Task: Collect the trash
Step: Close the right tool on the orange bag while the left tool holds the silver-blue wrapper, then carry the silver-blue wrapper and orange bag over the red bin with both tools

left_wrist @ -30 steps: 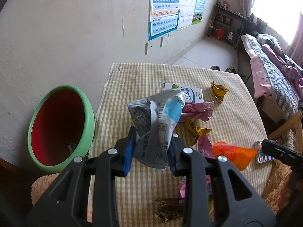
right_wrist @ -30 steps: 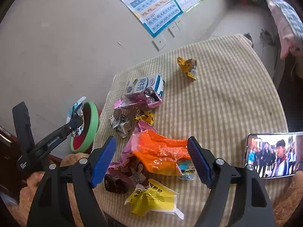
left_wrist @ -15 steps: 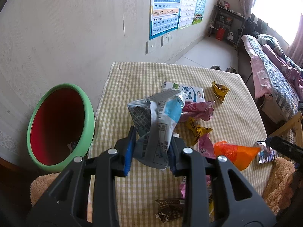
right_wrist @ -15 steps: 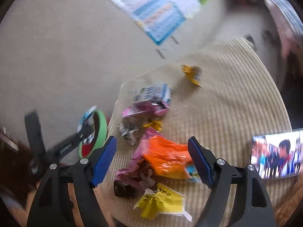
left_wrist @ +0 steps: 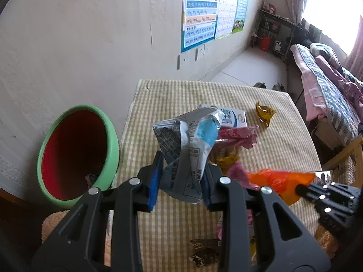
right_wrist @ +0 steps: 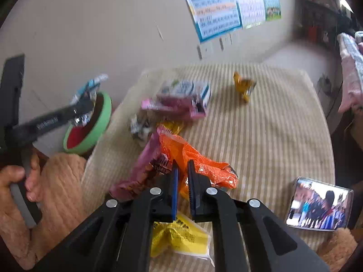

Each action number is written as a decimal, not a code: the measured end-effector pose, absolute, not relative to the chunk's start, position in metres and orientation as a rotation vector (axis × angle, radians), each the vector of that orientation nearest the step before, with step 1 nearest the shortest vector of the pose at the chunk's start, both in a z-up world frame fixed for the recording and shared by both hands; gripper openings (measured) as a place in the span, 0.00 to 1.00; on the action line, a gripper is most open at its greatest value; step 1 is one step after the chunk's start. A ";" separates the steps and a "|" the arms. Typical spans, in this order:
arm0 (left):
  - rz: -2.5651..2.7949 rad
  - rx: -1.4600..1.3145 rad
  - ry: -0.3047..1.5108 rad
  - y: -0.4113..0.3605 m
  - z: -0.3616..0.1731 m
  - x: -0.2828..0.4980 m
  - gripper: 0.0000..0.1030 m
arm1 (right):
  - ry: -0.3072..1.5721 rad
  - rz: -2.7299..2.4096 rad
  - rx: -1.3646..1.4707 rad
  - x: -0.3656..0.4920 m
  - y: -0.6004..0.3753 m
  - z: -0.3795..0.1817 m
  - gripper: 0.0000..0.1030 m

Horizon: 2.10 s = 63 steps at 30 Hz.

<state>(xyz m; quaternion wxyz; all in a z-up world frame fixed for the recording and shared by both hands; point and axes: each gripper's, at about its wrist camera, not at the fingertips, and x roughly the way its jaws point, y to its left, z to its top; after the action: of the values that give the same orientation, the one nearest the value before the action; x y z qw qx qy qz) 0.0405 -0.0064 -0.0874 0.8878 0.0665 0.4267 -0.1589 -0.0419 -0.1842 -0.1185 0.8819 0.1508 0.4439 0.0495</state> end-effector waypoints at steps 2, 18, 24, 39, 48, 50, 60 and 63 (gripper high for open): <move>-0.329 0.126 0.883 -0.003 -0.084 0.041 0.28 | 0.898 0.085 0.316 -0.041 -0.187 -0.107 0.08; -0.320 0.104 0.869 0.006 -0.078 0.037 0.28 | 0.764 0.059 0.342 -0.024 -0.185 -0.047 0.08; -0.311 0.094 0.872 0.012 -0.078 0.039 0.28 | 0.751 0.100 0.331 -0.015 -0.169 -0.040 0.08; -0.254 0.074 0.850 0.037 -0.075 0.042 0.28 | 0.766 0.161 0.320 0.004 -0.142 -0.037 0.08; -0.146 0.046 0.841 0.089 -0.072 0.053 0.28 | 0.790 0.246 0.296 0.031 -0.102 -0.035 0.08; -0.116 0.037 0.845 0.104 -0.075 0.055 0.28 | 0.806 0.268 0.293 0.038 -0.091 -0.037 0.08; -0.010 -0.006 0.870 0.166 -0.084 0.070 0.28 | 0.871 0.365 0.316 0.083 -0.040 -0.048 0.08; 0.010 -0.026 0.881 0.182 -0.089 0.077 0.29 | 0.885 0.381 0.327 0.095 -0.029 -0.050 0.09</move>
<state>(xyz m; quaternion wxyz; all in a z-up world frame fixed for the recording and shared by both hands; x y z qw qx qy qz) 0.0767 0.1819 -0.0889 0.9045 -0.0124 0.4262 0.0050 0.0953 -0.0291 -0.0499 0.8734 0.1565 0.4236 0.1824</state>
